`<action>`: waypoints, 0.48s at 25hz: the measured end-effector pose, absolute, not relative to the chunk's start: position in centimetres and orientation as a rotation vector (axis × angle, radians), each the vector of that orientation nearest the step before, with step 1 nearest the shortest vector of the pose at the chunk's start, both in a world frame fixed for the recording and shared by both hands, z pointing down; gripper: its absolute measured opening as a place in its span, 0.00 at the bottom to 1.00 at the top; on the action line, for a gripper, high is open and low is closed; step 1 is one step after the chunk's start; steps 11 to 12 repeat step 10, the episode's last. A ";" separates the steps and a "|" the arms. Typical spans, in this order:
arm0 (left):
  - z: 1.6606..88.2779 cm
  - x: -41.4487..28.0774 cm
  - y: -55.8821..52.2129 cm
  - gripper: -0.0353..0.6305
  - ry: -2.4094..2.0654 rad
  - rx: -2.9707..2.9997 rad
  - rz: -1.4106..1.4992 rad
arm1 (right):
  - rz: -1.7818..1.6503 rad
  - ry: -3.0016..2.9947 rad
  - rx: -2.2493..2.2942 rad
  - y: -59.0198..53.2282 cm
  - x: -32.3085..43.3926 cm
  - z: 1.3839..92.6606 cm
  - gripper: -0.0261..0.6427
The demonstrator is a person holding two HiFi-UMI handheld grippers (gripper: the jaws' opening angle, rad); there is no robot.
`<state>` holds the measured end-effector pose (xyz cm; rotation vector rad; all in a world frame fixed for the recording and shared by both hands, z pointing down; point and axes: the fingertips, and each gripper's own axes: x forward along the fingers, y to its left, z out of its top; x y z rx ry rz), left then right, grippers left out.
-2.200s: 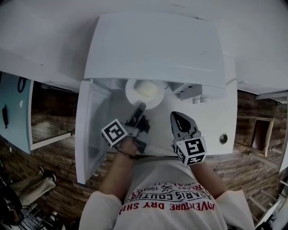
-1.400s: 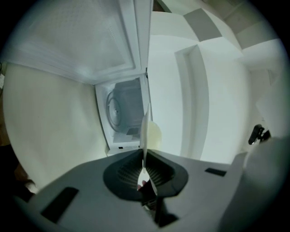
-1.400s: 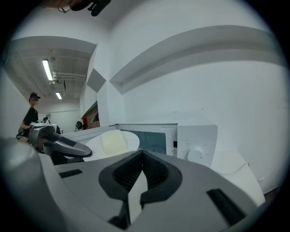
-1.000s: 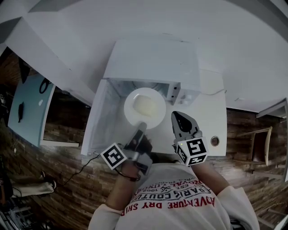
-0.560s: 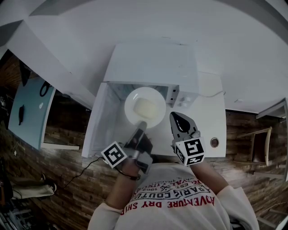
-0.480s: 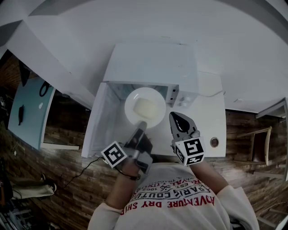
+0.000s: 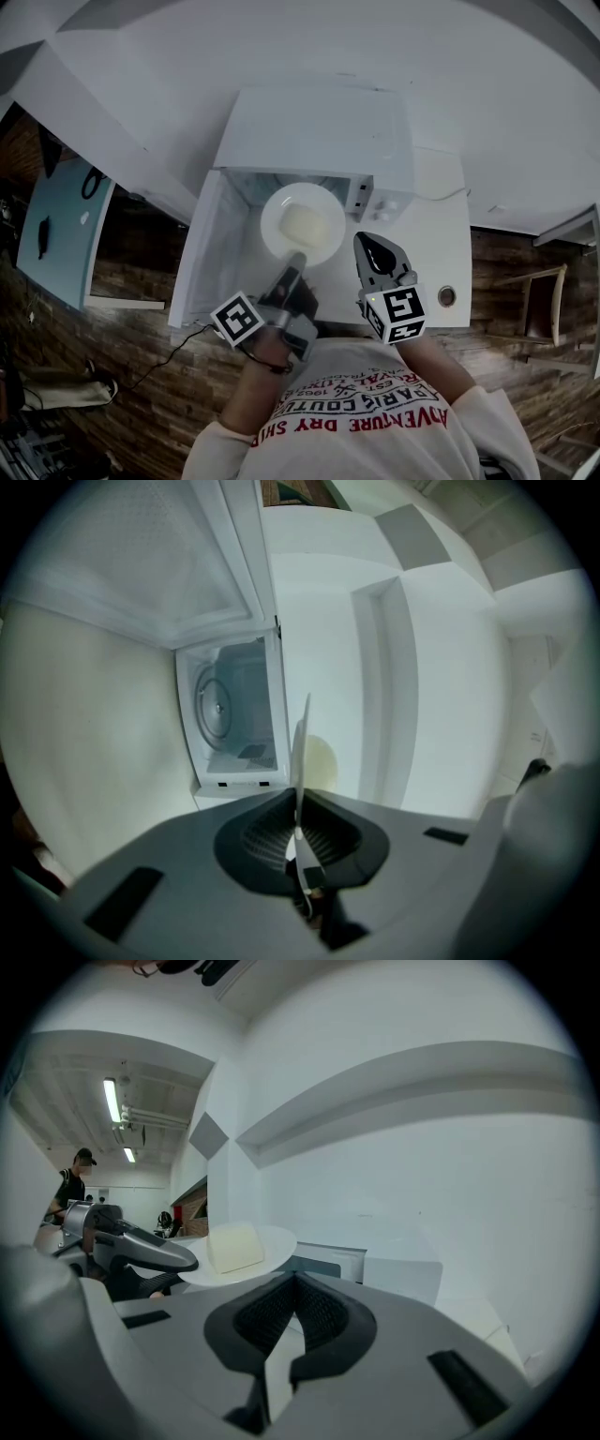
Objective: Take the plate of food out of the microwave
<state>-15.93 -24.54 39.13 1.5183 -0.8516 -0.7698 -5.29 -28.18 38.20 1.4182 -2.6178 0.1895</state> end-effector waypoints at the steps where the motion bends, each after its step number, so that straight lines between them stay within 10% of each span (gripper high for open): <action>1: 39.2 -15.9 -24.6 0.08 -0.852 1.517 -0.768 | 0.190 -2.617 1.417 -28.2 -5.3 38.2 0.05; 12: 39.5 -15.8 -24.7 0.08 -0.854 1.505 -0.763 | 0.197 -2.608 1.422 -28.5 -4.9 38.3 0.05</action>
